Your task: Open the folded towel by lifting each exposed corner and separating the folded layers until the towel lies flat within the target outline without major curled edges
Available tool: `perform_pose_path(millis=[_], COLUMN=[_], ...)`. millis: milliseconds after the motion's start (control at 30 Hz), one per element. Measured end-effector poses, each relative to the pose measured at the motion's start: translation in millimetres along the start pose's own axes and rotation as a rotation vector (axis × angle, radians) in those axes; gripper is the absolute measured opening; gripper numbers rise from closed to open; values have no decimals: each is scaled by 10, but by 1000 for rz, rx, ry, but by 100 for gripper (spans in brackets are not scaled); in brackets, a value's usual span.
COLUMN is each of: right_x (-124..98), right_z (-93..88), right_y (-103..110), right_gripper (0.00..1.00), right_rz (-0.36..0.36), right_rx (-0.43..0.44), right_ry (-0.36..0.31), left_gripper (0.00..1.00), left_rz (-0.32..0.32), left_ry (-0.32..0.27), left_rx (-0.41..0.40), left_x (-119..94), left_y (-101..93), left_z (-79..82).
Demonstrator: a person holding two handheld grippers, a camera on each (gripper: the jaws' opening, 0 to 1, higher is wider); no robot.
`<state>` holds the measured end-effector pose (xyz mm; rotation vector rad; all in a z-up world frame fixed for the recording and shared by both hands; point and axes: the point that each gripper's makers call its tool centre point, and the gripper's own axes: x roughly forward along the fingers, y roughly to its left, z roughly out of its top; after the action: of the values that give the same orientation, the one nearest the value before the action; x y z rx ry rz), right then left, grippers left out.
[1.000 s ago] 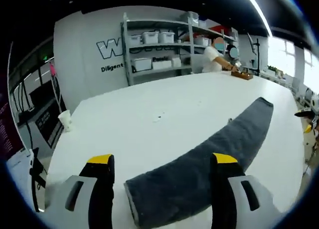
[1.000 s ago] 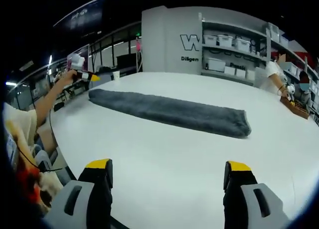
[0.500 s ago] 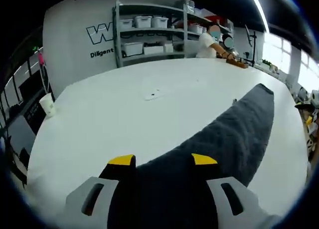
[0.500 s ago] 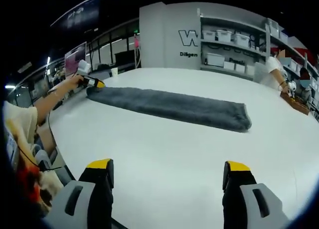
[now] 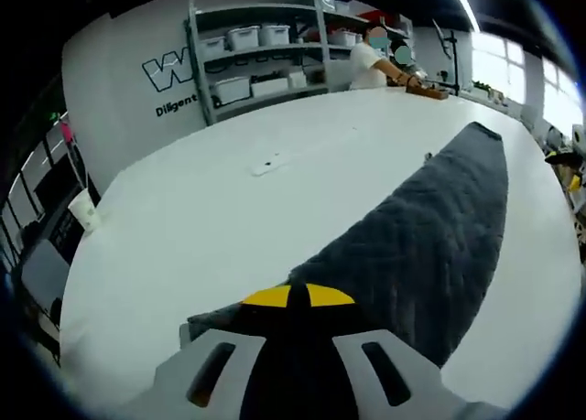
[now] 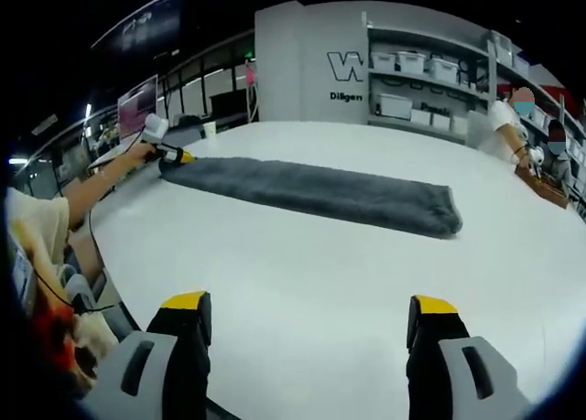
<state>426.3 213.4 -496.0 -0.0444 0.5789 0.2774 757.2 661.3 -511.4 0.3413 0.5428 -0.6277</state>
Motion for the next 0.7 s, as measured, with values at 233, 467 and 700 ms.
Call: perform_pose_path(millis=[233, 467, 700], right_x=[-4, -9, -29], right_z=[21, 29, 51], right_y=[10, 49, 39], right_gripper=[88, 88, 89], right_rz=[5, 12, 6], right_rx=[0, -15, -16], right_ry=[-7, -2, -9], left_gripper=[2, 2, 2], left_rz=[2, -59, -120], left_ry=[-81, -182, -239], left_rx=[4, -9, 10], left_x=[-204, -542, -887], left_y=[-36, -239, -490], left_z=[196, 420, 449])
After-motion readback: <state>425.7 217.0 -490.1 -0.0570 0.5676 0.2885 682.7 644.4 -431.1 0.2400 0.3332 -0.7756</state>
